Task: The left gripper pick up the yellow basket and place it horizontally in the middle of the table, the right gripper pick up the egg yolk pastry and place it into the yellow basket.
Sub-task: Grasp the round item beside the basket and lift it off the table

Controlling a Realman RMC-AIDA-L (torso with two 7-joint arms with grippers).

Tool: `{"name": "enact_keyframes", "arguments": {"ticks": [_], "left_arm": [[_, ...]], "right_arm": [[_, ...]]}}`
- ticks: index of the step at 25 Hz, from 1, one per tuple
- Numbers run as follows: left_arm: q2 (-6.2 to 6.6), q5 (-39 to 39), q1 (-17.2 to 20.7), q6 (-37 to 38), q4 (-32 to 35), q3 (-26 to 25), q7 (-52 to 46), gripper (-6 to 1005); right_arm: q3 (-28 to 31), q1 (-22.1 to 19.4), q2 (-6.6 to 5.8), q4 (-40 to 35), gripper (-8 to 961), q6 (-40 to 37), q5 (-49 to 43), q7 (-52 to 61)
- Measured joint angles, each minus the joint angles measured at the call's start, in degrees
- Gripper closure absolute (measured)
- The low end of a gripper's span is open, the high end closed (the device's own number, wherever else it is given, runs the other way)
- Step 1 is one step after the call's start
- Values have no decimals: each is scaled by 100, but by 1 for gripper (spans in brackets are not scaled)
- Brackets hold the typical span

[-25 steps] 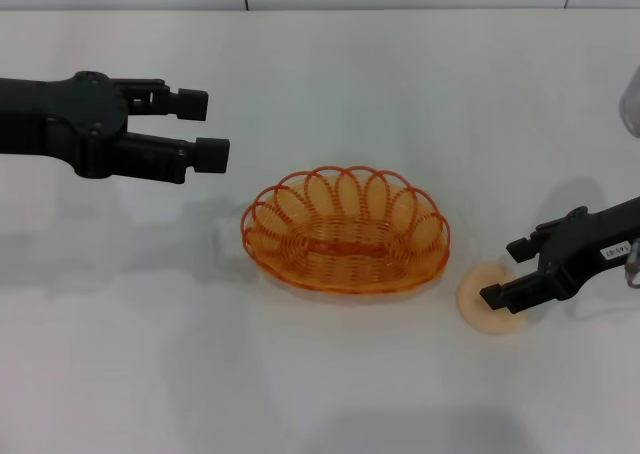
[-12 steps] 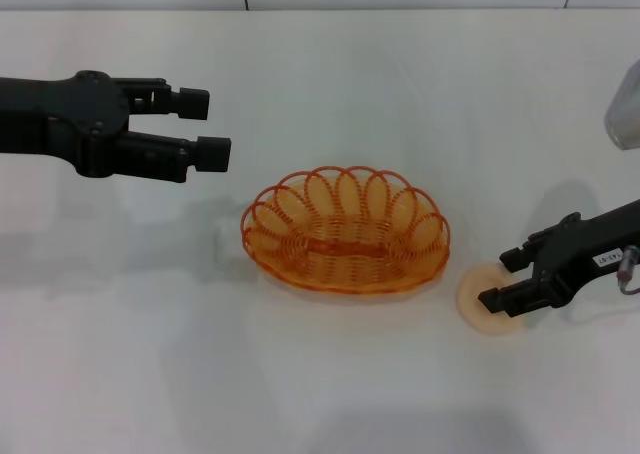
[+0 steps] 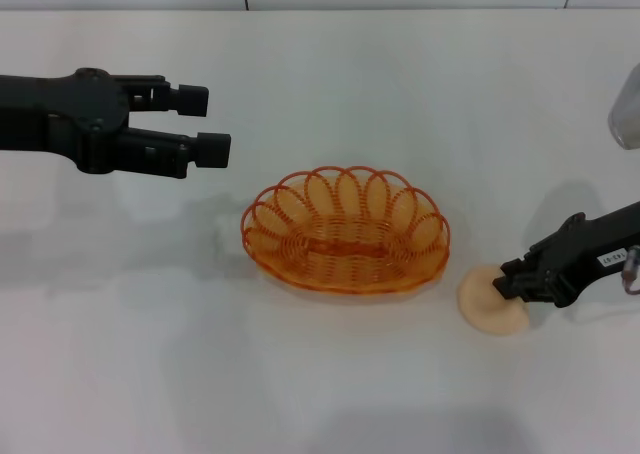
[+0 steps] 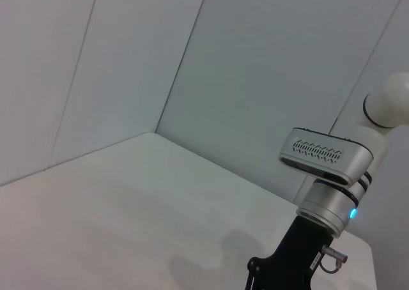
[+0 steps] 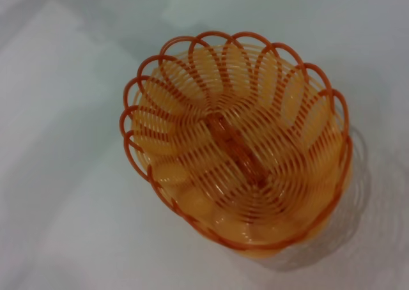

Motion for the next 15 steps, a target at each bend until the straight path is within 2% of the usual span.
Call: {"name": "enact_keyframes", "arguments": {"ticks": [3, 5, 11, 15], "left_arm": [[0, 0, 0, 0, 0, 0, 0, 107], [0, 0, -1, 0, 0, 0, 0, 107], [-2, 0, 0, 1, 0, 0, 0, 107], [-7, 0, 10, -5, -8, 0, 0, 107]], "right_arm": [[5, -4, 4, 1, 567, 0, -23, 2], [6, -4, 6, 5, 790, -5, -27, 3], [7, 9, 8, 66, 806, -12, -37, 5], [7, 12, 8, 79, 867, -11, -37, 5]]}}
